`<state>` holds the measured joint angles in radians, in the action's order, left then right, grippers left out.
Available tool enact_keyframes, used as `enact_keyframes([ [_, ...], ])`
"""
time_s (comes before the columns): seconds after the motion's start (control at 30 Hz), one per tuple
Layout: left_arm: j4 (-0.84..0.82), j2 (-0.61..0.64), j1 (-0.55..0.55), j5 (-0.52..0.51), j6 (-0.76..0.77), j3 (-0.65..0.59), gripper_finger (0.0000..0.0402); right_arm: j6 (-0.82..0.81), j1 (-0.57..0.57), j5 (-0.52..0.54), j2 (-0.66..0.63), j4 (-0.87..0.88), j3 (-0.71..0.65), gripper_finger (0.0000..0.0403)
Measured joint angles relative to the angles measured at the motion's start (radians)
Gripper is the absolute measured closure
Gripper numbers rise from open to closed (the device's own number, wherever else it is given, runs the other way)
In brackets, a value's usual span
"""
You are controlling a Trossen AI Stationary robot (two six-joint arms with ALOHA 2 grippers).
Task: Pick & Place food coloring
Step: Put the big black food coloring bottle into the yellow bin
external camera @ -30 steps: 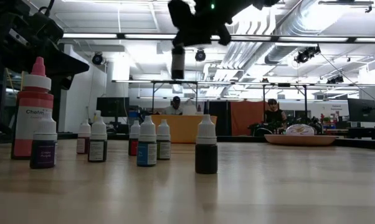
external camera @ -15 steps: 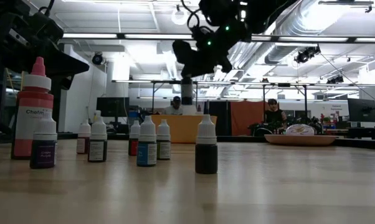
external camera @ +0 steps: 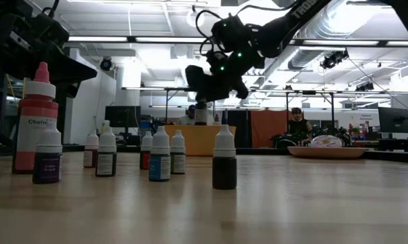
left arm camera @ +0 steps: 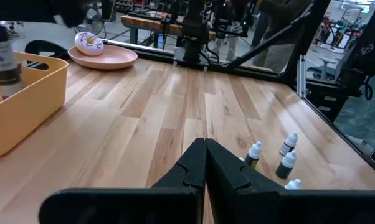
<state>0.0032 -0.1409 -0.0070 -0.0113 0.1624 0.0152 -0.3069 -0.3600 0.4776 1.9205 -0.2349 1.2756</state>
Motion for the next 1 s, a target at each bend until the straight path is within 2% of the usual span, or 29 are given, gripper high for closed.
enact_keyframes([
  [0.37, 0.000, 0.000, 0.000, 0.000, 0.000, 0.000, 0.0401, 0.001, -0.045, -0.015, 0.133, 0.124, 0.204, 0.0296],
  [0.67, 0.000, 0.000, 0.000, 0.000, 0.000, 0.000, 0.0401, -0.007, -0.071, 0.036, 0.153, 0.158, 0.216, 0.0296],
  [1.0, 0.000, 0.000, 0.000, 0.000, 0.000, 0.000, 0.0401, -0.049, -0.090, 0.031, 0.157, 0.211, 0.216, 0.0296],
])
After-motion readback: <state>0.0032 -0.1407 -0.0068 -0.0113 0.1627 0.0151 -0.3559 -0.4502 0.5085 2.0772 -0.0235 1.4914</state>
